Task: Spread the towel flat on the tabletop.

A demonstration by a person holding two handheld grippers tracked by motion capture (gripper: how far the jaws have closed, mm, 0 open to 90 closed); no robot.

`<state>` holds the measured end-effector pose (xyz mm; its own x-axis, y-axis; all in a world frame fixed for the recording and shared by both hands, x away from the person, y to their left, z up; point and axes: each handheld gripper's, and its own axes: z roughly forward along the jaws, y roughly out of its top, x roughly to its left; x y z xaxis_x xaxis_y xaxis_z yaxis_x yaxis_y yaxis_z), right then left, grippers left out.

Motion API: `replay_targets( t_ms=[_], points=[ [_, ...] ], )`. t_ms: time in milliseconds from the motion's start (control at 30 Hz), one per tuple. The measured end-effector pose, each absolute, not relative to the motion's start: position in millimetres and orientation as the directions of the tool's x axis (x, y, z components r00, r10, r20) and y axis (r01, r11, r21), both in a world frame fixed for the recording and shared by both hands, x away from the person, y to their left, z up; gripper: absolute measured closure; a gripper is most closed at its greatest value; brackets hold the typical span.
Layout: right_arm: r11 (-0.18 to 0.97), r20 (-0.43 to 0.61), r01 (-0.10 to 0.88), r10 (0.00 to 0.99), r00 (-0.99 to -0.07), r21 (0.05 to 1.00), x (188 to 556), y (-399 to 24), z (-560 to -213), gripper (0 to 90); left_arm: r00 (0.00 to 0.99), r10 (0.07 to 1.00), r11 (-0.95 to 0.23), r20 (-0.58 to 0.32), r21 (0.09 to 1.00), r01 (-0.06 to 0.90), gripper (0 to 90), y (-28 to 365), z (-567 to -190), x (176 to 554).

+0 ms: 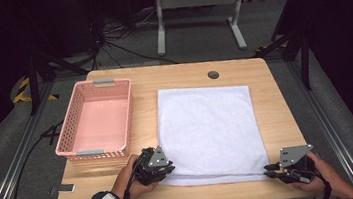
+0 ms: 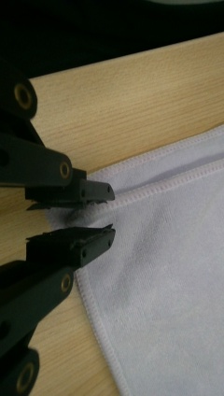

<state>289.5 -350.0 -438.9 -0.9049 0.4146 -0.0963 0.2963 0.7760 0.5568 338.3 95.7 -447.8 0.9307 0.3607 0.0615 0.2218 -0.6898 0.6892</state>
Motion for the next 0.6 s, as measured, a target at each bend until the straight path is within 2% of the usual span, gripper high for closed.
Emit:
replay_targets(
  t_ms=[33,233,300,367,400,600],
  points=[
    [0.782,-0.105,0.297,0.417,-0.903,0.548,289.9,-349.0,-439.7,77.8,0.935,0.352,-0.682,0.036,0.695,0.229,80.2,97.7,-446.3,338.0],
    [0.794,-0.125,0.288,0.411,-0.903,0.536,291.7,-346.5,-441.5,75.5,0.938,0.343,-0.676,0.043,0.705,0.215,83.2,101.2,-443.4,335.4],
    [0.794,-0.125,0.286,0.409,-0.904,0.536,292.1,-346.2,-441.6,78.1,0.938,0.346,-0.676,0.039,0.703,0.22,84.2,102.0,-444.2,335.1],
    [0.799,-0.134,0.277,0.404,-0.905,0.534,292.1,-345.7,-441.3,86.9,0.937,0.347,-0.68,0.04,0.699,0.222,85.0,103.1,-441.9,334.2],
    [0.801,-0.143,0.267,0.397,-0.906,0.535,291.7,-345.5,-440.8,88.3,0.938,0.343,-0.676,0.051,0.707,0.209,85.0,103.0,-441.1,334.6],
    [0.768,-0.157,0.243,0.406,-0.9,0.593,285.7,-352.2,-423.7,88.8,0.941,0.335,-0.655,0.054,0.73,0.192,84.8,109.6,-428.2,327.8]
  ],
)
